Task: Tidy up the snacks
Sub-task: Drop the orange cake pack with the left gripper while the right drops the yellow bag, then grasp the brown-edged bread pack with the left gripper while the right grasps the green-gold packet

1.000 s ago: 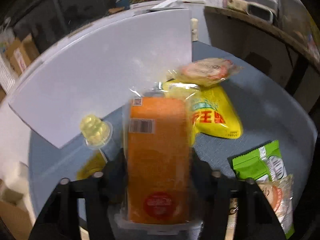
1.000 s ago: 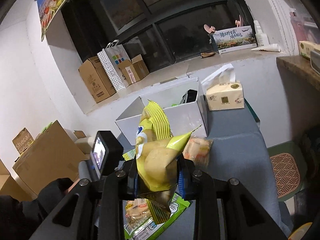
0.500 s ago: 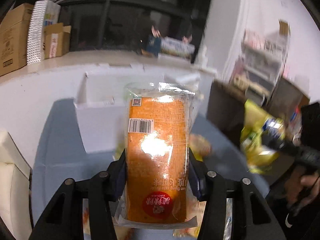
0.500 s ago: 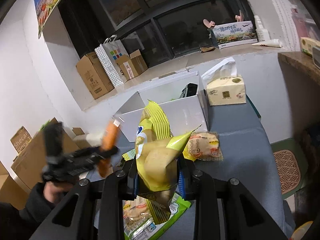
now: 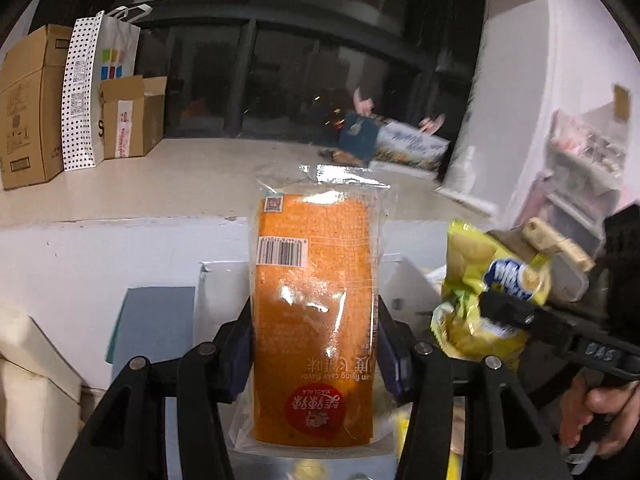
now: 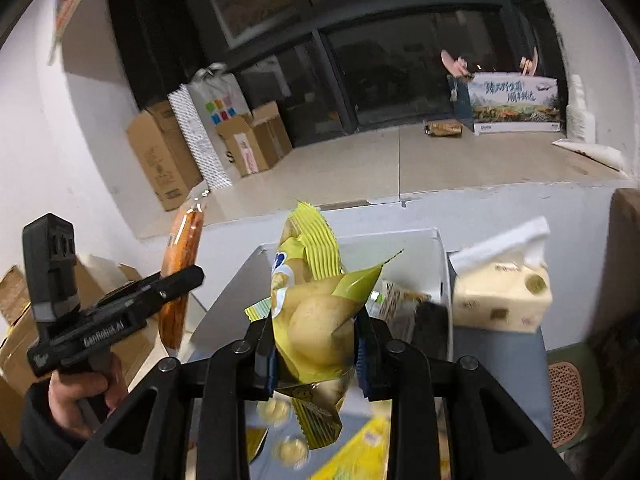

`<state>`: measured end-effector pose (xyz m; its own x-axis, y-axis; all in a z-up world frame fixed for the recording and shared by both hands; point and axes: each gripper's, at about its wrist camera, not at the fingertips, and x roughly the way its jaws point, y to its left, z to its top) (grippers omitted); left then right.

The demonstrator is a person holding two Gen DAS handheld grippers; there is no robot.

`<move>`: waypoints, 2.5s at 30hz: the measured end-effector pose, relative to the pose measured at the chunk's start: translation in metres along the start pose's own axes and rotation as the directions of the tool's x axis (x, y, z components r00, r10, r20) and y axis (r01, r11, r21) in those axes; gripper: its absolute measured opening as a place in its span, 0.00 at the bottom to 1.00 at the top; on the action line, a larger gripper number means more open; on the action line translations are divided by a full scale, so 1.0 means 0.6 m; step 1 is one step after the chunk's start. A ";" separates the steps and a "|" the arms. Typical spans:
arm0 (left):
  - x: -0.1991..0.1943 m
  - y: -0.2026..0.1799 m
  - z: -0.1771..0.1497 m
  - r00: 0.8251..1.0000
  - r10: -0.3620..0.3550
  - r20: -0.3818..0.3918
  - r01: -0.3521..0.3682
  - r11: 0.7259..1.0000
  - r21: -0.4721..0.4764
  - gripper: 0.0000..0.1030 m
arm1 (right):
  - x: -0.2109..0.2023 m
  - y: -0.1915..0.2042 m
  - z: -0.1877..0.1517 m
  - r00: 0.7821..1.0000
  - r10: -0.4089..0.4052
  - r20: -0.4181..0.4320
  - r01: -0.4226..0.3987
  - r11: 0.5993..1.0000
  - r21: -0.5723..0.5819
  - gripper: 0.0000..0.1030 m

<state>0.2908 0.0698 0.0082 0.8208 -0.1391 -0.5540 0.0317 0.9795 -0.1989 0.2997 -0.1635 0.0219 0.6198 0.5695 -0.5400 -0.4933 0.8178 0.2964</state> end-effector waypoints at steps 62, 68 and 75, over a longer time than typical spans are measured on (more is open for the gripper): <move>-0.155 0.043 -0.425 0.967 -0.010 -0.254 0.035 0.995 0.093 0.47 | -0.275 0.095 -0.302 0.982 0.114 0.151 -0.079 0.972 -0.221 1.00; -0.250 0.026 -0.385 0.996 -0.008 -0.094 0.017 0.996 0.088 0.47 | -0.222 0.127 -0.300 0.993 0.110 0.047 -0.092 0.956 -0.280 1.00; -0.344 0.032 -0.348 0.999 -0.006 0.038 0.002 0.995 0.095 0.47 | -0.082 0.199 -0.301 0.980 0.082 -0.181 -0.150 0.904 -0.400 1.00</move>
<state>0.0030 0.0871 -0.0501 0.8419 -0.1394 -0.5213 0.0880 0.9886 -0.1222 0.1001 -0.1089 -0.0584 0.4563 0.6104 -0.6475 -0.7832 0.6209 0.0334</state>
